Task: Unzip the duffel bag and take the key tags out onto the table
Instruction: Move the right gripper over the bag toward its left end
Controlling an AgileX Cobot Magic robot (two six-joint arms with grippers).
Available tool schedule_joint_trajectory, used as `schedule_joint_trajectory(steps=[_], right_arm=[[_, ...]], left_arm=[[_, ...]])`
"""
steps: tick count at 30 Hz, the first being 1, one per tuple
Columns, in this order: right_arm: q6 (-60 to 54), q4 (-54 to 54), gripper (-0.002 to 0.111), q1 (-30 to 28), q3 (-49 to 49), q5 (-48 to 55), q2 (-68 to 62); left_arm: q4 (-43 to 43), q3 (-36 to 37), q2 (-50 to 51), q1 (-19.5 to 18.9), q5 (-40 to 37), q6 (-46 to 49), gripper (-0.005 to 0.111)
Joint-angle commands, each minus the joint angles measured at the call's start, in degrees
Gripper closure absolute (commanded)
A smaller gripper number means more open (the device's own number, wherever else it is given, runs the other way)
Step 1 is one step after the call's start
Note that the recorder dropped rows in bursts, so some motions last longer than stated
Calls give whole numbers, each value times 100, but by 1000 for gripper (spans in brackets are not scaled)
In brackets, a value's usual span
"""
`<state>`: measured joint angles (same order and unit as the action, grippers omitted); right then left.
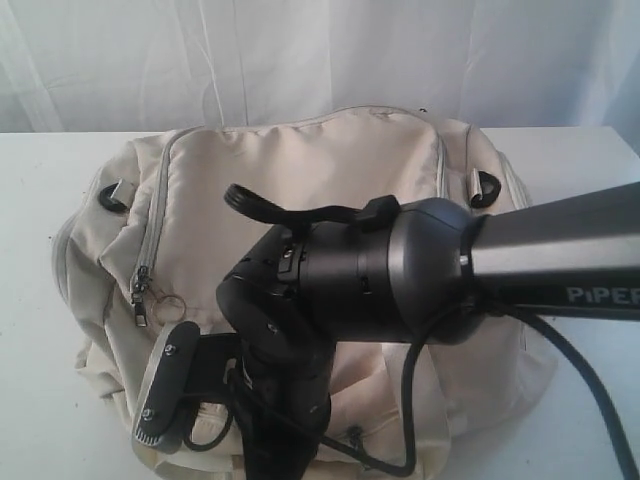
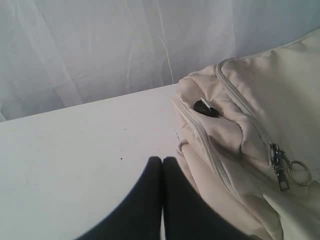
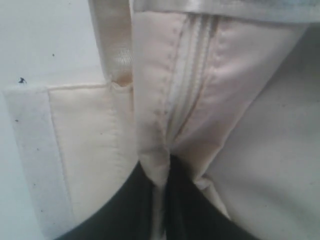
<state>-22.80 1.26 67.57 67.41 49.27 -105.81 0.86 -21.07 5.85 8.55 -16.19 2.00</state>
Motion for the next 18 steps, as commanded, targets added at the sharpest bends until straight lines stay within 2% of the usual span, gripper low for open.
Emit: schedule_joint_trajectory(steps=[1, 5, 10, 12, 15, 17, 18], right_arm=[[56, -428, 106, 100, 162, 545, 96], [56, -441, 90, 100, 482, 550, 258], [41, -430, 52, 100, 793, 700, 379], [10, -396, 41, 100, 899, 690, 437], [10, -227, 38, 100, 1225, 547, 563], [122, 1, 38, 100, 1347, -259, 642], [534, 243, 38, 87, 1347, -1008, 629]], left_arm=[[-32, 40, -50, 28, 30, 0, 107], [-32, 40, -50, 28, 30, 0, 107], [-32, 40, -50, 28, 30, 0, 107], [-32, 40, -50, 28, 30, 0, 107], [-32, 40, -50, 28, 30, 0, 107], [-32, 40, -50, 27, 60, 0, 107], [-32, 40, -50, 27, 74, 0, 107]])
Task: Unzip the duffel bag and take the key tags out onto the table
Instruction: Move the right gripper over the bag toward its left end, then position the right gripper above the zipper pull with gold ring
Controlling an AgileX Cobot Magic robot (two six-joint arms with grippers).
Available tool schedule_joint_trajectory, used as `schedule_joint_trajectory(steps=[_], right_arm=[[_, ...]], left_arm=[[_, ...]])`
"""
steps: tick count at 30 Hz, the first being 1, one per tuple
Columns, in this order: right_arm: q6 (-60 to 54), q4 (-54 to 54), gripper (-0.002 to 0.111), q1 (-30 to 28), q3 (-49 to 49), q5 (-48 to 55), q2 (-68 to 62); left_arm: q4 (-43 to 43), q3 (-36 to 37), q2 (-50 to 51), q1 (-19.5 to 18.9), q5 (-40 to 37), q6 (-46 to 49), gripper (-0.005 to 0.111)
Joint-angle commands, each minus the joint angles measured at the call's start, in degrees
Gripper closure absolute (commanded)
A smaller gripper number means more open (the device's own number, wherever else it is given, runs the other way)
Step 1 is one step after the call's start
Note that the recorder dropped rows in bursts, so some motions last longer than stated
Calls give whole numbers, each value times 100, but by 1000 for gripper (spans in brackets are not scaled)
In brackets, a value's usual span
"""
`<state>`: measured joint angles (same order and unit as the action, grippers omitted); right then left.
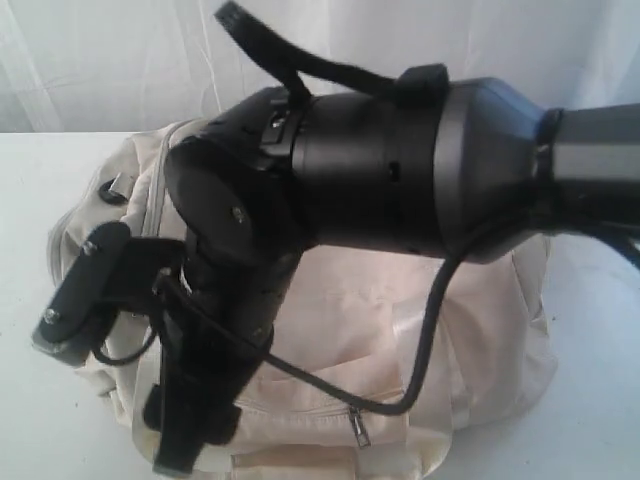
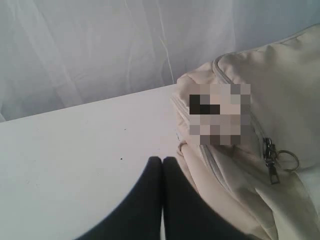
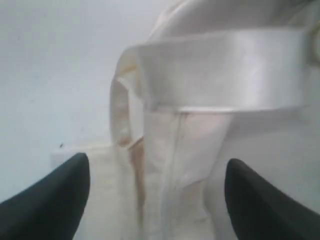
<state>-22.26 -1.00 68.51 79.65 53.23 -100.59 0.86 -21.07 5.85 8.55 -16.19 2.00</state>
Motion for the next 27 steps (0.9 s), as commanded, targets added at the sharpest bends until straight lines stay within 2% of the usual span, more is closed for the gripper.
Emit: schedule_joint_trajectory(steps=[1, 3, 6, 13, 21, 27], right_arm=[[692, 611, 38, -7, 124, -1646, 67], [1490, 1203, 38, -7, 124, -2249, -96], [2700, 2523, 50, -20, 161, -2282, -451], [3037, 2095, 49, -321, 252, -2376, -694], [2515, 1234, 49, -407, 252, -2376, -694], [2441, 1111, 49, -407, 252, -2386, -922]], left_arm=[[-32, 40, -50, 27, 74, 0, 107], [-32, 40, -50, 27, 74, 0, 107], [-32, 40, -50, 27, 74, -27, 107], [-32, 40, -50, 27, 74, -27, 107], [-32, 40, -50, 27, 74, -27, 107], [-42, 40, -50, 27, 85, -27, 107]])
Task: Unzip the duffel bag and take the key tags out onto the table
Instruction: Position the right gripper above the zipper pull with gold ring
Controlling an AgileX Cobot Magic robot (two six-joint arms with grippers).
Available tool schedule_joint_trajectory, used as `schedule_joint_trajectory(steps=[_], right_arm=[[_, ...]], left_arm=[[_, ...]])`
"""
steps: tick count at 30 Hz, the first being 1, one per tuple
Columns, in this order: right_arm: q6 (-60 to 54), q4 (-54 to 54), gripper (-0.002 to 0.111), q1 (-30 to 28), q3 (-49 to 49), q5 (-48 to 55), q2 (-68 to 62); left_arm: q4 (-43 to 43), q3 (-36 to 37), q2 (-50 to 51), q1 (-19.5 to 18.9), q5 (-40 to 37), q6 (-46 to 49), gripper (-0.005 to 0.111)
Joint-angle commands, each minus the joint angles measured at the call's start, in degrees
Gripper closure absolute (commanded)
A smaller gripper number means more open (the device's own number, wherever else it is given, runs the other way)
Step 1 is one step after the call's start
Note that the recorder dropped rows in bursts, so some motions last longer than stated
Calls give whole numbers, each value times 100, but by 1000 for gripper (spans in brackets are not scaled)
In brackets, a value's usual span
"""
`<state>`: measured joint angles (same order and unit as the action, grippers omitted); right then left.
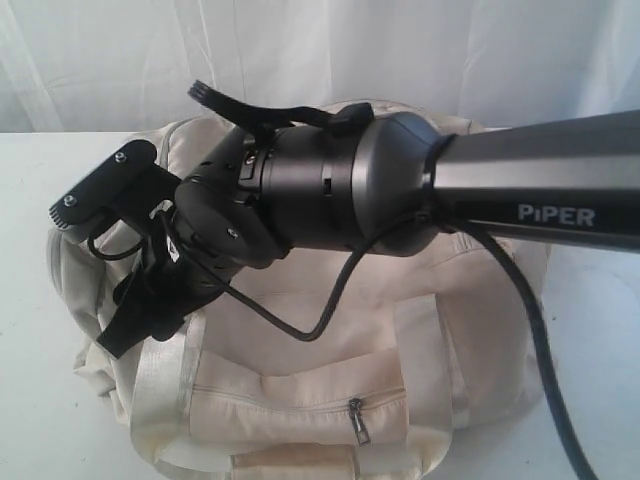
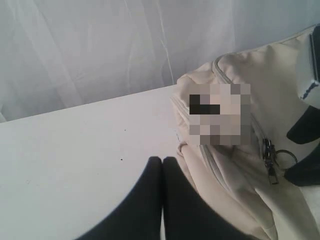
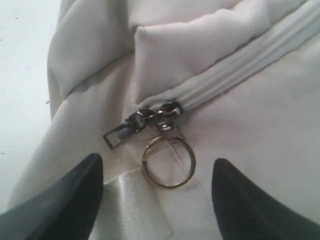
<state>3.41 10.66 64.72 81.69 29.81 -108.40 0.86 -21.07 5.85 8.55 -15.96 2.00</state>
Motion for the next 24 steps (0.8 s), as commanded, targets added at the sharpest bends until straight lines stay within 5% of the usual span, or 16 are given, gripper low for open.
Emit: schedule_joint_trajectory(steps=[1, 5, 15, 24], right_arm=[[-126, -55, 49, -28, 48, -86, -172], [-126, -35, 54, -28, 48, -281, -224], [-126, 46, 103, -28, 48, -339, -157], [-126, 263, 108, -28, 48, -311, 298]], left_arm=[[-42, 40, -50, 27, 62, -27, 107], [-41, 40, -50, 27, 73, -27, 107], [-41, 40, -50, 201, 73, -27, 107], [-41, 40, -50, 212, 73, -27, 107]])
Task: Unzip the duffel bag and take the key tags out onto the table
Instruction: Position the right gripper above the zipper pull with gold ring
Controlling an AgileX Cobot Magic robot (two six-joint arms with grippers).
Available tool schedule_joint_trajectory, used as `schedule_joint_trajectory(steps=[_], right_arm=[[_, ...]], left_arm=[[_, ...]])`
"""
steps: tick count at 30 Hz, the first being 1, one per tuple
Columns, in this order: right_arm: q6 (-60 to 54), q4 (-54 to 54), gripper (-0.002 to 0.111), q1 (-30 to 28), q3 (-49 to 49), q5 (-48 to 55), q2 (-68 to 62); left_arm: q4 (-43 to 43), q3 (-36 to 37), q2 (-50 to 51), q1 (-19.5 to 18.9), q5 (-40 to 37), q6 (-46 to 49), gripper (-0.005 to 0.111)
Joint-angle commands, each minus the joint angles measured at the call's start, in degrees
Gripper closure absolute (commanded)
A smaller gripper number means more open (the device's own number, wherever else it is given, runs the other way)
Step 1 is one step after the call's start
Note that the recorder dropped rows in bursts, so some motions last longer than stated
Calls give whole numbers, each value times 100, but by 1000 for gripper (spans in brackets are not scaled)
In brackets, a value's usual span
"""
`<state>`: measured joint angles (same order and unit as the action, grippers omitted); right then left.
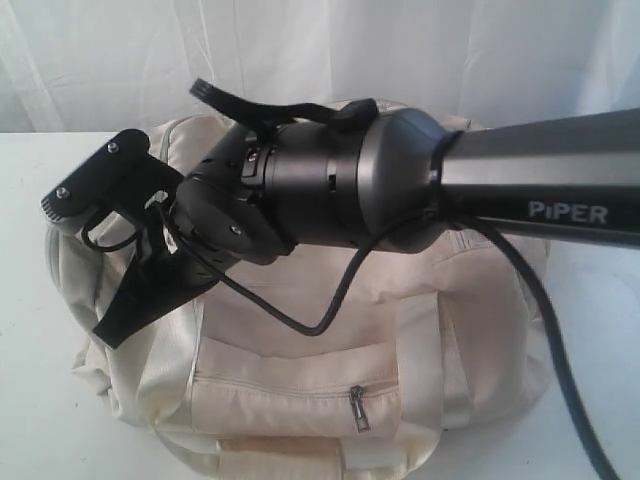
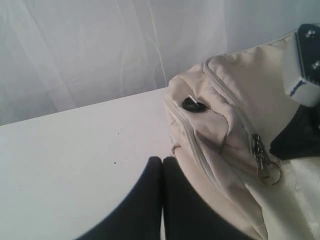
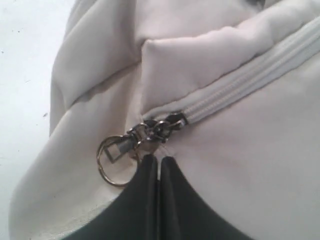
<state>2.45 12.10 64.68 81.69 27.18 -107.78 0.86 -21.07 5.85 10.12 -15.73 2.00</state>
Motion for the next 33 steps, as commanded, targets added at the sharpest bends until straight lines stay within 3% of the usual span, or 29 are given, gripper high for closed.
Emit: schedule_joint_trajectory(steps=[1, 6, 8, 11, 15, 17, 33], right_arm=[[-13, 119, 108, -24, 48, -1, 254], [72, 39, 108, -24, 48, 297, 238], [17, -43, 102, -24, 48, 343, 225], [-182, -188, 82, -24, 48, 319, 225], [-245, -370, 45, 21, 48, 37, 211], [-245, -370, 37, 59, 48, -187, 187], [97, -307, 40, 151, 48, -553, -543]], left_arm=[[-41, 40, -50, 55, 50, -27, 107], [-41, 40, -50, 55, 50, -27, 107], [-41, 40, -50, 55, 50, -27, 107], [-41, 40, -50, 55, 50, -27, 107], [-41, 40, -50, 55, 50, -27, 107], [-41, 40, -50, 54, 62, -27, 107], [-41, 40, -50, 54, 62, -27, 107]])
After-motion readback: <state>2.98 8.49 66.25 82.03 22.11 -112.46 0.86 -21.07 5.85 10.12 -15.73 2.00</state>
